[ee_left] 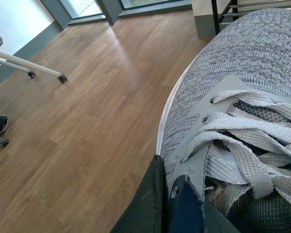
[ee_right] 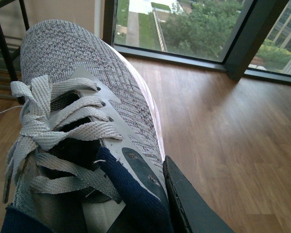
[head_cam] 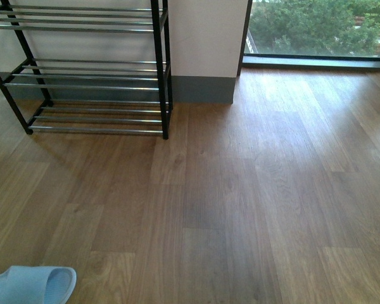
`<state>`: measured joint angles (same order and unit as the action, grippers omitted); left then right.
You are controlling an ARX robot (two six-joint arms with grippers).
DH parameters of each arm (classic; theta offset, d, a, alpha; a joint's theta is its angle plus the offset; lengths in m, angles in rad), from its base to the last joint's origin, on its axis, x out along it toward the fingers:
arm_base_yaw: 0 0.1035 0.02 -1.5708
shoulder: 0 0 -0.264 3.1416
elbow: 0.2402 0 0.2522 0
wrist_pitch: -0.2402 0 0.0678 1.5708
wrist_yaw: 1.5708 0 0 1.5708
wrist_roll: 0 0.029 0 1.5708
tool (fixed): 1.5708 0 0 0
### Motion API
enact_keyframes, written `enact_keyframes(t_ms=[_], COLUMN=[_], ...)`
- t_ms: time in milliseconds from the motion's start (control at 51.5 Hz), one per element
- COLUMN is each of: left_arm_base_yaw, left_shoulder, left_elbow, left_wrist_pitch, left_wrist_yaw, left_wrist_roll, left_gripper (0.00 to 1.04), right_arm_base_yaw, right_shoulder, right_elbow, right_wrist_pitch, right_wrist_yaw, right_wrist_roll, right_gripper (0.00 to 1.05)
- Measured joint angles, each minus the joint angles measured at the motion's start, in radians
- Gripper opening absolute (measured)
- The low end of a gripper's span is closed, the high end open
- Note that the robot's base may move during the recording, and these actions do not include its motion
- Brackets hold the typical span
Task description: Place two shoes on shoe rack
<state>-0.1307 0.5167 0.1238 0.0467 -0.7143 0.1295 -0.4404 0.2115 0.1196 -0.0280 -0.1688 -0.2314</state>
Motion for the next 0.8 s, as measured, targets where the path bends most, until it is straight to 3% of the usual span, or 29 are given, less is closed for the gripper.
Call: enact_keyframes(t_ms=[797], left_arm_base_yaw=[0.0], left_shoulder=[0.0], left_elbow=[0.0], left_wrist_pitch=[0.0], left_wrist_yaw=[-0.003], left_wrist_roll=[0.0], left_gripper=[0.02], right_arm_base_yaw=[0.0], right_shoulder=[0.002], right_elbow=[0.0], right_wrist_pitch=[0.0], right_wrist_yaw=[-0.011], right_wrist_roll=[0.0], right_gripper=[0.01])
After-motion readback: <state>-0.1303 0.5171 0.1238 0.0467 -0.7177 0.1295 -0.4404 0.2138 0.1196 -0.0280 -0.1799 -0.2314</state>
